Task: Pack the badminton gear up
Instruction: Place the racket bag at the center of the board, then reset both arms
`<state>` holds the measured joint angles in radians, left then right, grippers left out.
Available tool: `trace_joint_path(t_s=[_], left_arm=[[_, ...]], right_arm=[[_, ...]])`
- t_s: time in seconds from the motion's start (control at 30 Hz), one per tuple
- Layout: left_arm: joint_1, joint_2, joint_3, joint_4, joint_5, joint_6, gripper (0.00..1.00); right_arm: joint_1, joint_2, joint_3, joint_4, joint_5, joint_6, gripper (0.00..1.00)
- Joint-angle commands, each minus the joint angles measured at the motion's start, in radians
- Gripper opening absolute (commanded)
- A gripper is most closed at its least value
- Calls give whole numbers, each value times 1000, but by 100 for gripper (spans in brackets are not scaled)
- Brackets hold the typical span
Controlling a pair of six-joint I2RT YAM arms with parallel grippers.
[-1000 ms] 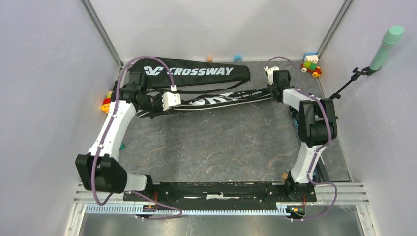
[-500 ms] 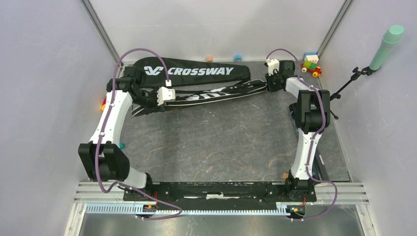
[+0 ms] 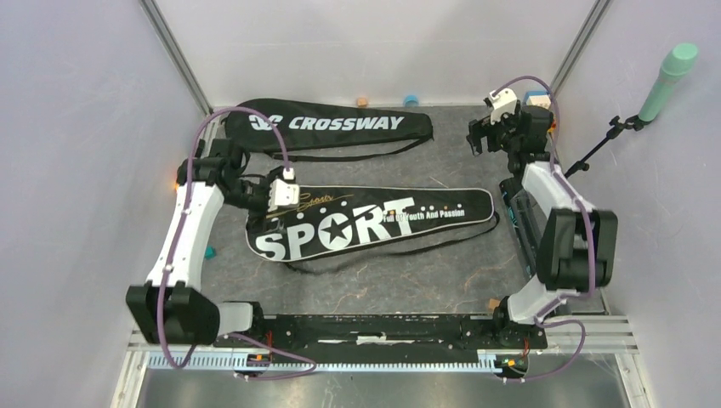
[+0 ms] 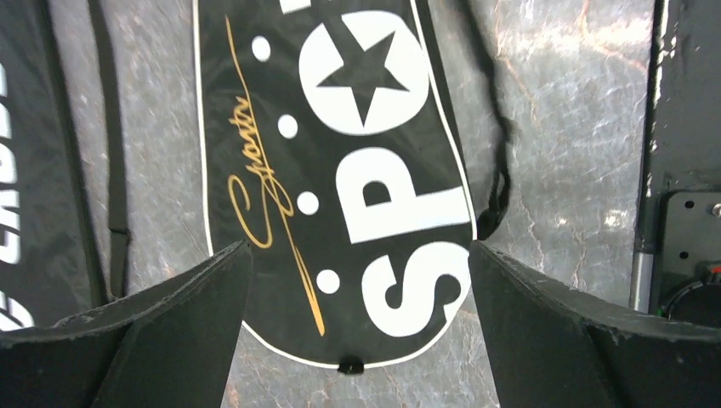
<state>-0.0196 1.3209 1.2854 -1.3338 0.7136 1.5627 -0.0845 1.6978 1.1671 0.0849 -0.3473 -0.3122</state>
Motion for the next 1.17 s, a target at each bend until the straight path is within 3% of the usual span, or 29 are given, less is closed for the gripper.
trace_joint_path(t_s=[0.0, 0.1, 0.17, 0.23, 0.3, 0.33, 0.37, 0.47, 0.53, 0.63, 0.73, 0.87, 0.97, 1.13], left_arm=[[-3, -132, -7, -5, 178, 38, 100], [-8, -198, 2, 22, 336, 28, 100], [-10, -238, -4, 237, 451, -186, 100], [-13, -282, -49, 729, 484, -783, 100], [-17, -311, -171, 1493, 292, -1482, 100], [-17, -321, -200, 1665, 78, -1721, 100], [-17, -328, -196, 1704, -96, -1833, 100], [-16, -330, -131, 1446, -521, -2066, 100], [-17, -338, -166, 1286, -678, -2187, 100], [-17, -368, -299, 1196, -749, -2209, 100], [-16, -401, -392, 1011, -916, -2204, 100], [-17, -457, -510, 979, -976, -2111, 100], [-18, -488, -511, 906, -1119, -2103, 100], [-19, -512, -537, 982, -1024, -2077, 100]], right_arm=[[9, -163, -99, 114, -153, 89, 98], [26, -267, -182, 170, -143, 189, 98], [46, -335, -236, 175, -59, 273, 98], [62, -412, -297, 161, 56, 343, 98], [63, -509, -395, 163, 179, 427, 98], [63, -554, -444, 165, 223, 468, 98], [63, -613, -504, 168, 272, 500, 98], [63, -791, -675, 160, 405, 568, 98], [62, -887, -749, 128, 495, 613, 98], [62, -988, -797, 34, 582, 605, 98], [63, -1048, -832, -21, 638, 618, 98], [63, -1099, -902, 63, 558, 636, 98], [63, -1076, -925, 82, 560, 632, 98], [62, -1020, -903, 79, 557, 652, 98]])
